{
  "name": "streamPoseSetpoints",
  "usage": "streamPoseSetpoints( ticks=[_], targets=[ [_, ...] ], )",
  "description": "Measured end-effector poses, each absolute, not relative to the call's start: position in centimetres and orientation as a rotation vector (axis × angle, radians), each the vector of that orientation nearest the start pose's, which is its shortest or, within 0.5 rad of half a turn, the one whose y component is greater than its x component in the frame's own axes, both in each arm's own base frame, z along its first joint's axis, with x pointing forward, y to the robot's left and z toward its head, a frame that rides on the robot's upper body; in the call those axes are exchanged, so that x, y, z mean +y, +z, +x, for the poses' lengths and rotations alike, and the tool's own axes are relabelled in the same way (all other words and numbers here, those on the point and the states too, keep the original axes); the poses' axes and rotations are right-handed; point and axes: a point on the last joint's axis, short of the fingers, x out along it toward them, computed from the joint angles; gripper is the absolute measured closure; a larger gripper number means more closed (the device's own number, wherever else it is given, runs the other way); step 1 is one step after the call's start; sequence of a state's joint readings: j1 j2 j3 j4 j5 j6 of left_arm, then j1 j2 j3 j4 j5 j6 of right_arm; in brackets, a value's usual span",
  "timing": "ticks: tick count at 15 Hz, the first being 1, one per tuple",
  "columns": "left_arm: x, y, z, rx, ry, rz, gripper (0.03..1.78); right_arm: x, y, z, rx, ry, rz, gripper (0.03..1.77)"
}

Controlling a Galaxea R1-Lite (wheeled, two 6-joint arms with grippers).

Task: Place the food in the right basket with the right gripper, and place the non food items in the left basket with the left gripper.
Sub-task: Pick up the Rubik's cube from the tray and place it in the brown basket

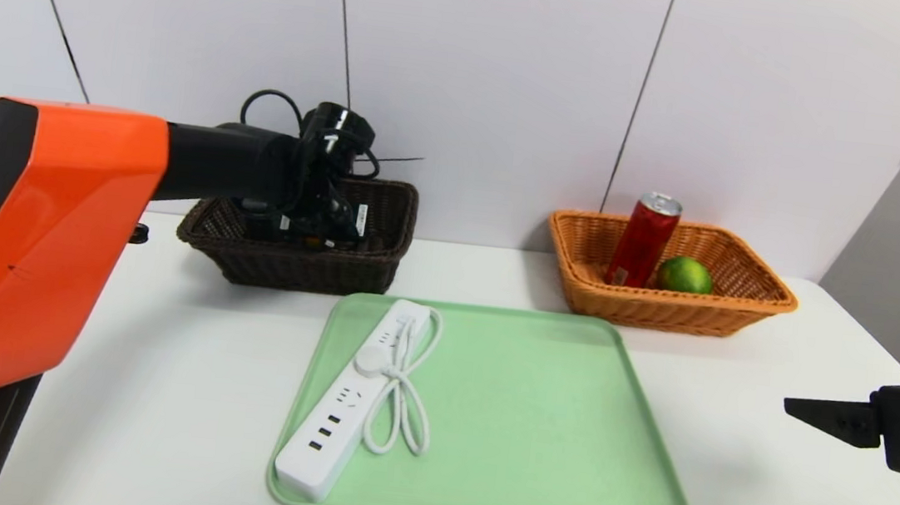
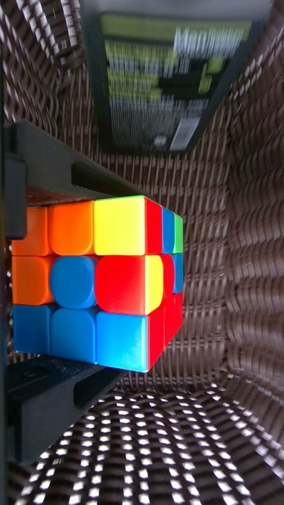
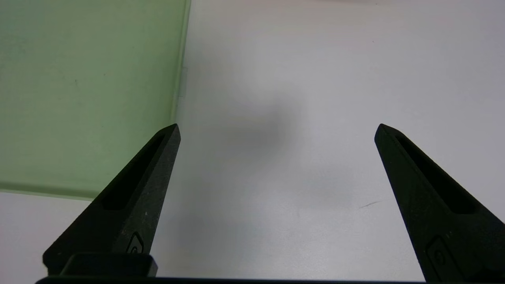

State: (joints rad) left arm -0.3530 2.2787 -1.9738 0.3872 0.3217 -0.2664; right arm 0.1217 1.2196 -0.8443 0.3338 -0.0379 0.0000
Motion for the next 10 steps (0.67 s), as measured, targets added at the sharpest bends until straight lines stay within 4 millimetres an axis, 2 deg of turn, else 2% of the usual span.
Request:
streamPoseSetpoints(
  ticks=[4, 7, 10],
  targets=[
    [-15.4, 17.4, 44.1, 0.659, 0.060, -0.024, 0.82, 1.9, 22.0, 16.3, 0.710, 0.079, -0.059, 0.10],
    [-15.3, 16.9, 44.4, 0.660, 0.064, -0.024, 0.63, 1.9, 21.8, 16.3, 0.720, 0.077, -0.061, 0.10],
    [-15.3, 17.3, 44.6, 0.622, 0.064, -0.037, 0.46, 1.9, 21.7, 16.2, 0.724, 0.074, -0.061, 0.10]
  ],
)
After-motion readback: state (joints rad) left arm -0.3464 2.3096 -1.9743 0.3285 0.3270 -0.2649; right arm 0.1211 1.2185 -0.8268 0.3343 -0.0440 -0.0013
